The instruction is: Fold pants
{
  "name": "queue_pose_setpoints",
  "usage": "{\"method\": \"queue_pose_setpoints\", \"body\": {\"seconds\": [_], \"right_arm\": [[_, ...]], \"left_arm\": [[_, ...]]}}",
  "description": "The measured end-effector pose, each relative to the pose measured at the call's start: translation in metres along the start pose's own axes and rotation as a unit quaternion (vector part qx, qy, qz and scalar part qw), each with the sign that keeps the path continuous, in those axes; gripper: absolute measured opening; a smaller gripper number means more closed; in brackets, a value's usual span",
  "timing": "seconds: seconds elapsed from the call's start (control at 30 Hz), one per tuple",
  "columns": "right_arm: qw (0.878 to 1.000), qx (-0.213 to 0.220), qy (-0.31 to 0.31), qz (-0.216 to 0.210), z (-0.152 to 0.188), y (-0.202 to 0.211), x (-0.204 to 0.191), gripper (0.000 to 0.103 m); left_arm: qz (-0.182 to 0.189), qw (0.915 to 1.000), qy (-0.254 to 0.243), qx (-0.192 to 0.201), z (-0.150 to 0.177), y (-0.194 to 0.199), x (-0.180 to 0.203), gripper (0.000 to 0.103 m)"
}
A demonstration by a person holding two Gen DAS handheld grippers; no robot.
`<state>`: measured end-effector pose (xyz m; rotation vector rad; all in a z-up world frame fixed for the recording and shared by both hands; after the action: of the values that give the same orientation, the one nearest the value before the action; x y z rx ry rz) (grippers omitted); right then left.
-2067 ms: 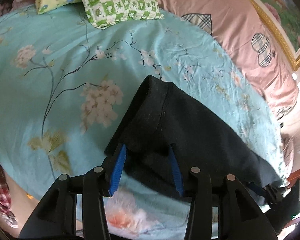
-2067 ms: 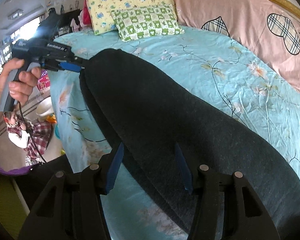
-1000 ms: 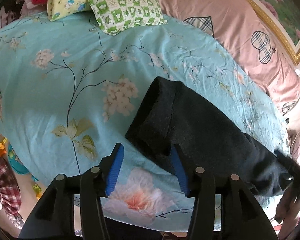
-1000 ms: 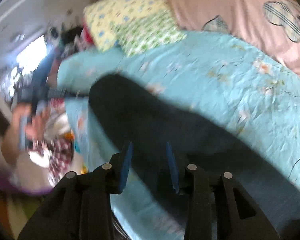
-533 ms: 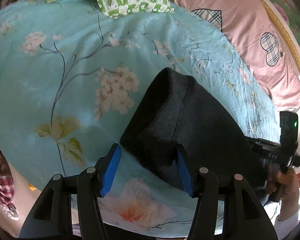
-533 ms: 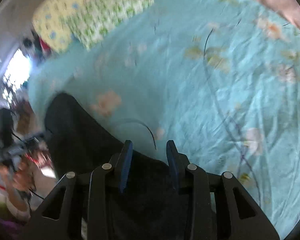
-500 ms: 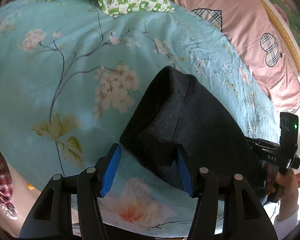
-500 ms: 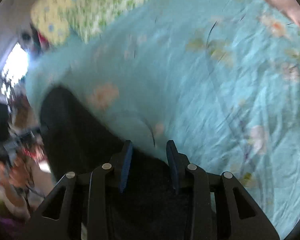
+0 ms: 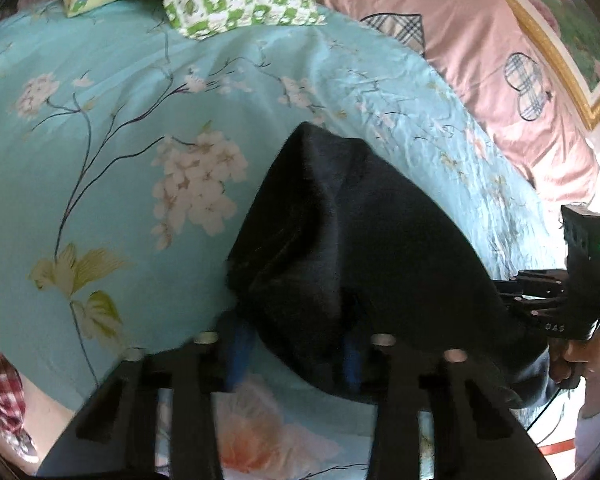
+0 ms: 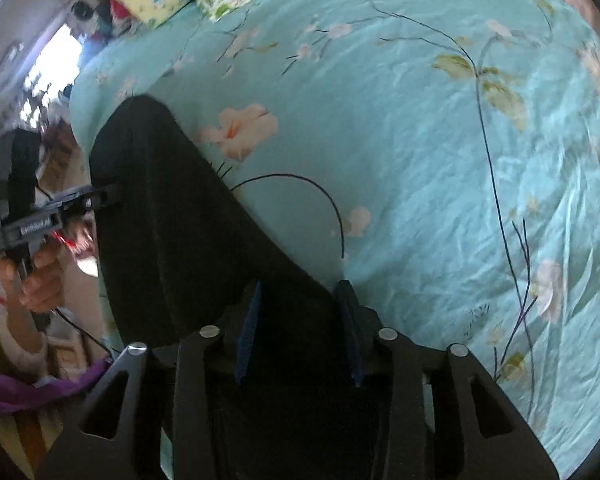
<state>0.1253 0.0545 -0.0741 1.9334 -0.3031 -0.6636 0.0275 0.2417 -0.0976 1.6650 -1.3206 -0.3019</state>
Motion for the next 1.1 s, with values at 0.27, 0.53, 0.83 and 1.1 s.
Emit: {"method": "queue_pose_setpoints", "body": {"seconds": [0.27,0.53,0.83,1.1], "right_arm": [[0.97,0.135,0.062,0.192,-0.035,0.061,-0.012,0.009],[0.965,0.179,0.025,0.192,-0.069,0.014,-0.021,0.009],[0.957,0.229,-0.064,0.167,-0.038,0.031,-0.007,0.032],[0.936,0.289,-0.145,0.141,0.046,0.094,0.002,0.044]], "left_arm": [[0.032,0.9888,-0.059,0.133,-0.03,0.073,0.024,0.016],[-0.019,0.9942,-0.054,0.091,-0.047,0.017,-0.032,0.016],[-0.057,0.9924,-0.043,0.1,-0.038,0.043,-0.039,0.041],[-0.017,0.9885,-0.095,0.116,-0.029,0.07,0.031,0.047]]}}
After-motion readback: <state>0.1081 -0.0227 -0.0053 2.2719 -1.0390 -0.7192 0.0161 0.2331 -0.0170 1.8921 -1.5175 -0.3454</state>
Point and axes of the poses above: each gripper's, at about its wrist camera, not at the fingertips, and y roughly against the way its jaws point, x to its right, z to its underside, the point moved 7 cm from there along -y, roughly the way its jaws point, and after that the axes turned 3 degrees about -y, right-handed, at the moved point
